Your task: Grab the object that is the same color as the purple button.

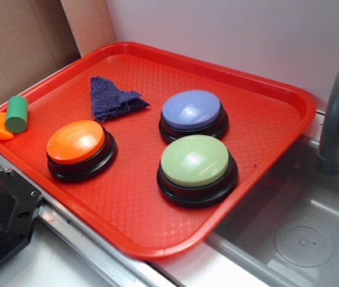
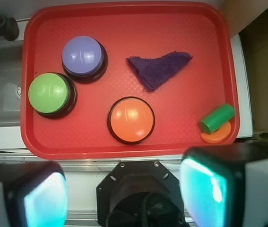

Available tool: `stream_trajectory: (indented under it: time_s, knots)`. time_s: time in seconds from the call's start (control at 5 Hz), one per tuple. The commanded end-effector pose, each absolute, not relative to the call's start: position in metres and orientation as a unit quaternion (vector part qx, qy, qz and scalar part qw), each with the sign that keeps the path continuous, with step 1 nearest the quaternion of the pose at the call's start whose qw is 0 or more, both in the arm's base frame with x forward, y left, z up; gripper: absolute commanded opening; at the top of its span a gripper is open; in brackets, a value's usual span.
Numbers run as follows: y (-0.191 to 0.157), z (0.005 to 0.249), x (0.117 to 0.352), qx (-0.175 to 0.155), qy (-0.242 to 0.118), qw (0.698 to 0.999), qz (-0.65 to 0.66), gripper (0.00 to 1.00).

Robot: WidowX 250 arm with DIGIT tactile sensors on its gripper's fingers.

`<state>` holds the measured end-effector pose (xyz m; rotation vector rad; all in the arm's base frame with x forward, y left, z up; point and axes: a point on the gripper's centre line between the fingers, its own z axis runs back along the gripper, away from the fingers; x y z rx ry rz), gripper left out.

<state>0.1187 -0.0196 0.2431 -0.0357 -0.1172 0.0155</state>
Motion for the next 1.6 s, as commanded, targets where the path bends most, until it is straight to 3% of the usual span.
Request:
stream_trajectory:
  time_s: [0.0, 0.2, 0.6, 0.8, 1.0, 1.2, 1.4]
  knots:
    - [-0.02, 0.243, 0.119, -0.018, -0.059, 0.998, 0.008, 1.0]
    - [0.009, 0.194, 0.169, 0.069, -0.034, 0.99, 0.122, 1.0]
    - [0.025, 0.136, 0.25, 0.002, -0.05, 0.946, 0.32, 1.0]
    - [0.042, 0.108, 0.251, -0.013, -0.079, 0.922, 0.38, 1.0]
    - [0.065, 0.082, 0.252, -0.017, -0.102, 0.918, 0.383, 1.0]
    - [0.077, 0.048, 0.255, -0.019, -0.082, 0.914, 0.397, 1.0]
    - [0.068, 0.023, 0.266, -0.03, -0.066, 0.924, 0.376, 1.0]
